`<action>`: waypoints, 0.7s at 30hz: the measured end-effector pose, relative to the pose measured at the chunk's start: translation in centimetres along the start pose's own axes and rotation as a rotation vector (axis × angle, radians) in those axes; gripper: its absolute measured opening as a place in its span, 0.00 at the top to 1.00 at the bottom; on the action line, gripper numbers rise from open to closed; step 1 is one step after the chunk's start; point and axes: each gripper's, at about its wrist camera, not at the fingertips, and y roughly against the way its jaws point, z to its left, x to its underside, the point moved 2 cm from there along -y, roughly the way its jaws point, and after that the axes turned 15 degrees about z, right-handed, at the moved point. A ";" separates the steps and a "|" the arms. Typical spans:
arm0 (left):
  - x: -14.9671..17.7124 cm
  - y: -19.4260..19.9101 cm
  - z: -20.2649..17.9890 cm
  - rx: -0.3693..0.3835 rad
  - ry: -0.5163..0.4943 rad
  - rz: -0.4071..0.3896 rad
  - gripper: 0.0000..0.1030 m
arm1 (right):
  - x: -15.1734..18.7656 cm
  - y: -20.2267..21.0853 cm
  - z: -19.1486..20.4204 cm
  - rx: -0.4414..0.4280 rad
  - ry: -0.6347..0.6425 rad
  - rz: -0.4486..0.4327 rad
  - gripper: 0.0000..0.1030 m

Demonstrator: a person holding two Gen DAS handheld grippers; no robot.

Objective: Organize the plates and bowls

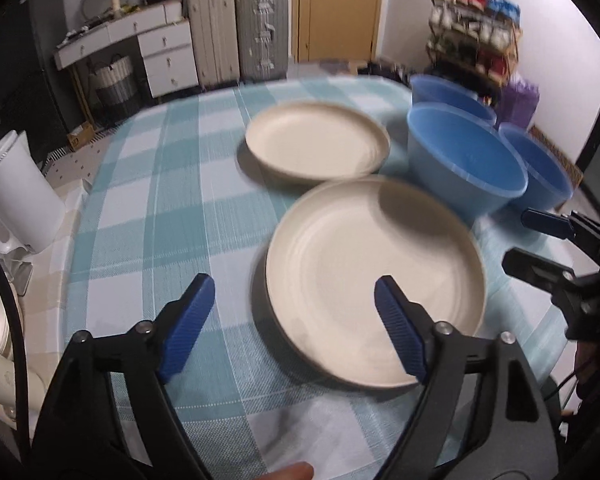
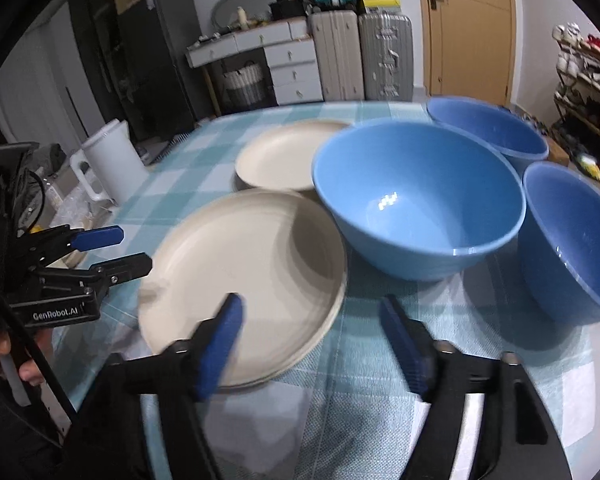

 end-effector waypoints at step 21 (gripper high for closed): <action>-4.1 4.6 2.9 0.019 0.229 -0.142 0.01 | -6.1 8.2 -0.1 -0.071 0.109 -0.215 0.01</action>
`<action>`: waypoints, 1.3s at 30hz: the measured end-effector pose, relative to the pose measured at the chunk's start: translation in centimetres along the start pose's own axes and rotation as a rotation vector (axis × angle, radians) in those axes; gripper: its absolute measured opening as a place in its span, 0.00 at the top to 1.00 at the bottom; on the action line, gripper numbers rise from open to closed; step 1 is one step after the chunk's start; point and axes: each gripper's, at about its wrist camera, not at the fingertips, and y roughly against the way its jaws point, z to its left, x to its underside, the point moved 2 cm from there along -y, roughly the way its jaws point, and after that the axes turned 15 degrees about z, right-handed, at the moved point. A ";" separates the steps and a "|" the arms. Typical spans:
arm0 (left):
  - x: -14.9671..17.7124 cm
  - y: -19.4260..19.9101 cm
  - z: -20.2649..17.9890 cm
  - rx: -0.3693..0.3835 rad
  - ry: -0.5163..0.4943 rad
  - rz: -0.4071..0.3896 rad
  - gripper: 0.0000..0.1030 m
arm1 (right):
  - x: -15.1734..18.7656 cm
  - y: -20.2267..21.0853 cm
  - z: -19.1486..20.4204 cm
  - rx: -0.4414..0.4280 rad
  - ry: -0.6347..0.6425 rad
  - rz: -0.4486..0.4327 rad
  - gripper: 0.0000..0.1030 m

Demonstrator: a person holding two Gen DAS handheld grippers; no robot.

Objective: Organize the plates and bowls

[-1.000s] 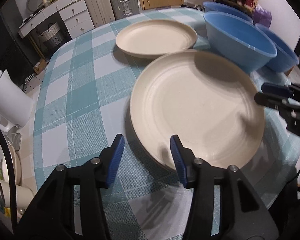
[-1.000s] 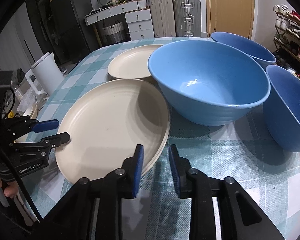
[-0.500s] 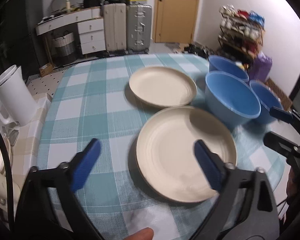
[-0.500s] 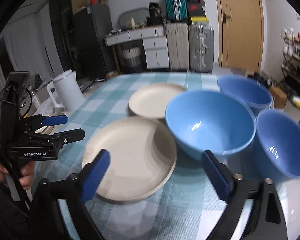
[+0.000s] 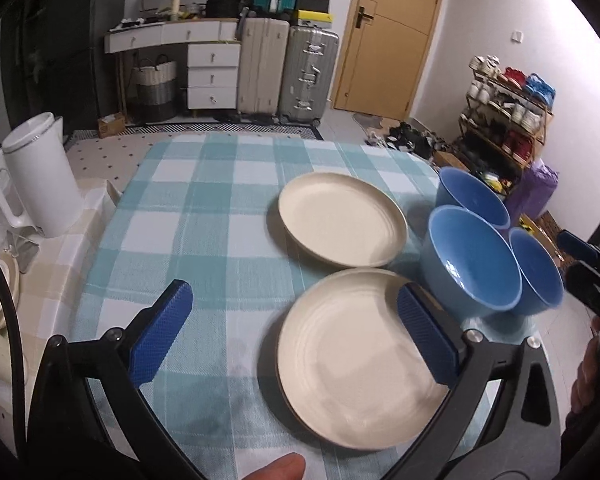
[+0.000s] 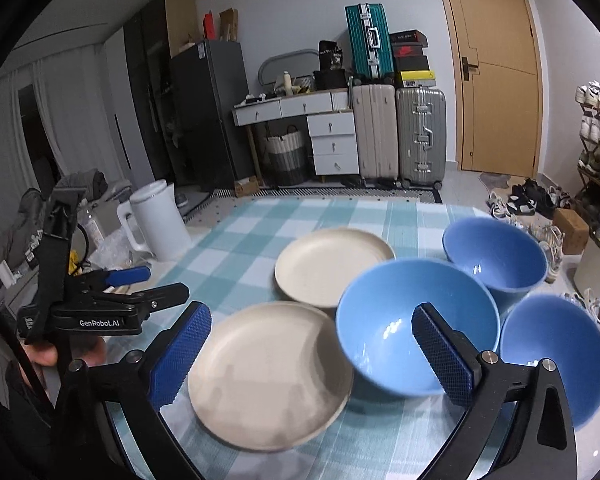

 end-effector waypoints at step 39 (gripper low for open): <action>-10.4 -8.4 2.6 -0.038 0.132 0.105 0.01 | -14.2 -9.2 -7.6 -0.036 -0.020 0.163 0.01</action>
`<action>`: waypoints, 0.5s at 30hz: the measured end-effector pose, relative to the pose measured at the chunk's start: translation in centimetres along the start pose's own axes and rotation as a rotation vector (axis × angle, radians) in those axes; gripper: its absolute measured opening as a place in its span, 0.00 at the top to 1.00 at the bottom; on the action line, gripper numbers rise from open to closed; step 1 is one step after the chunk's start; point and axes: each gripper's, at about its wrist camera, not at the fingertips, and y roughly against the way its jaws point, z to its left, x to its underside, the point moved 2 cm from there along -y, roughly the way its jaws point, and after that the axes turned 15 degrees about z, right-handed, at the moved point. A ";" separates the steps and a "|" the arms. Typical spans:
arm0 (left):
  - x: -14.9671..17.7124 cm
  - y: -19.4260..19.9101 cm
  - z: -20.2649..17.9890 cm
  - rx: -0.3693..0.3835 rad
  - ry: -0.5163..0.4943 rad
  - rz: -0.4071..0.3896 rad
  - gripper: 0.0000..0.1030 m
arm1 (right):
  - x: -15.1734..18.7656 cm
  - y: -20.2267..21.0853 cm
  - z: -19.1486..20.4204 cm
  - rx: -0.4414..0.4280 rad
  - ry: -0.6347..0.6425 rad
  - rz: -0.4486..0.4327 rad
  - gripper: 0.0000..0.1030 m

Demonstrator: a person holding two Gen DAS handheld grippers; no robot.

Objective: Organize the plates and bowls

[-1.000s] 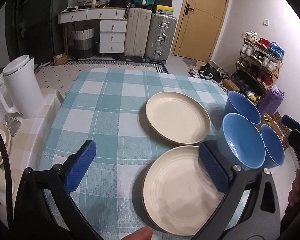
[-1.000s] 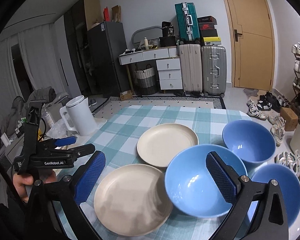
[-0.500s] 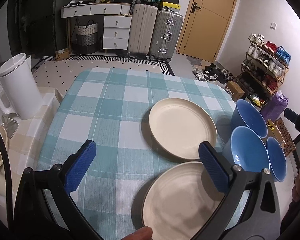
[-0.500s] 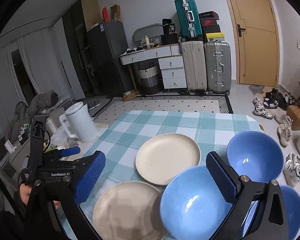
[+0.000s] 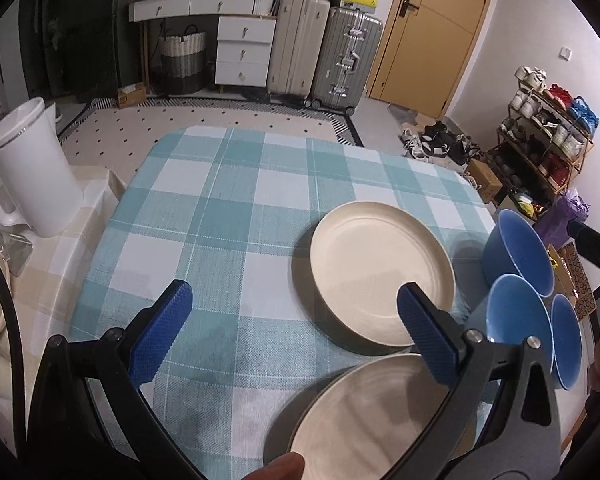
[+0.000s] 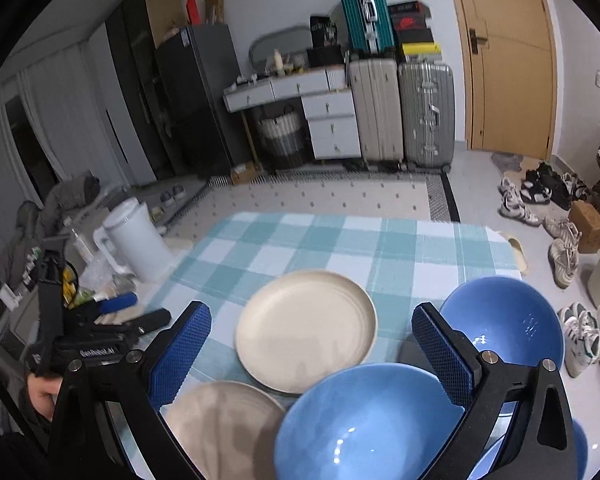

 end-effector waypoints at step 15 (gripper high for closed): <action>-3.2 -3.9 0.7 -0.006 0.027 0.063 0.01 | -5.4 -3.7 -4.1 0.064 -0.034 0.091 0.01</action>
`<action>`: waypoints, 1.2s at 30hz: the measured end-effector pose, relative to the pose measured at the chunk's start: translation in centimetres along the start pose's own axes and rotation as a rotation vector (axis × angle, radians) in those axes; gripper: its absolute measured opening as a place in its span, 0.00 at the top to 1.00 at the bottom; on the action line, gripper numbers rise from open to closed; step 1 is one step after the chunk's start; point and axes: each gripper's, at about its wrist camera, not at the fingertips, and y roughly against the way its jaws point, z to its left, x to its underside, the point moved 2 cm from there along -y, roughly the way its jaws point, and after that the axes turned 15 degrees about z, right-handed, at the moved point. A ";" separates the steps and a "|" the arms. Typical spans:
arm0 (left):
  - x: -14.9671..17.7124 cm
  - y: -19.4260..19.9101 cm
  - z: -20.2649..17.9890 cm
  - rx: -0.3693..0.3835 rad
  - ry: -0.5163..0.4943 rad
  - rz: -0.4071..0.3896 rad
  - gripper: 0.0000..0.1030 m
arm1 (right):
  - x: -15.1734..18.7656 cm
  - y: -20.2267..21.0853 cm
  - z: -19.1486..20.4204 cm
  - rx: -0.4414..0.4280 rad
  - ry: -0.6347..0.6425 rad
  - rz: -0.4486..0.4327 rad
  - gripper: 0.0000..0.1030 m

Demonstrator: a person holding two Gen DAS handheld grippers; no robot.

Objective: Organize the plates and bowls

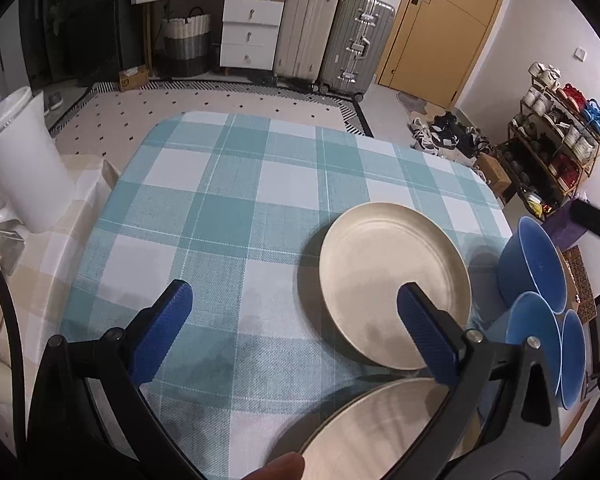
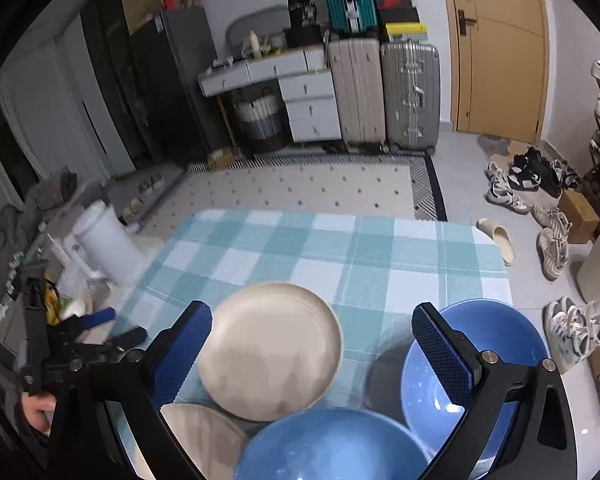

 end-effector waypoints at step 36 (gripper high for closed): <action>-0.6 -12.2 -1.0 0.008 -0.021 0.198 0.55 | -0.5 -15.6 -0.4 0.037 0.094 0.406 0.35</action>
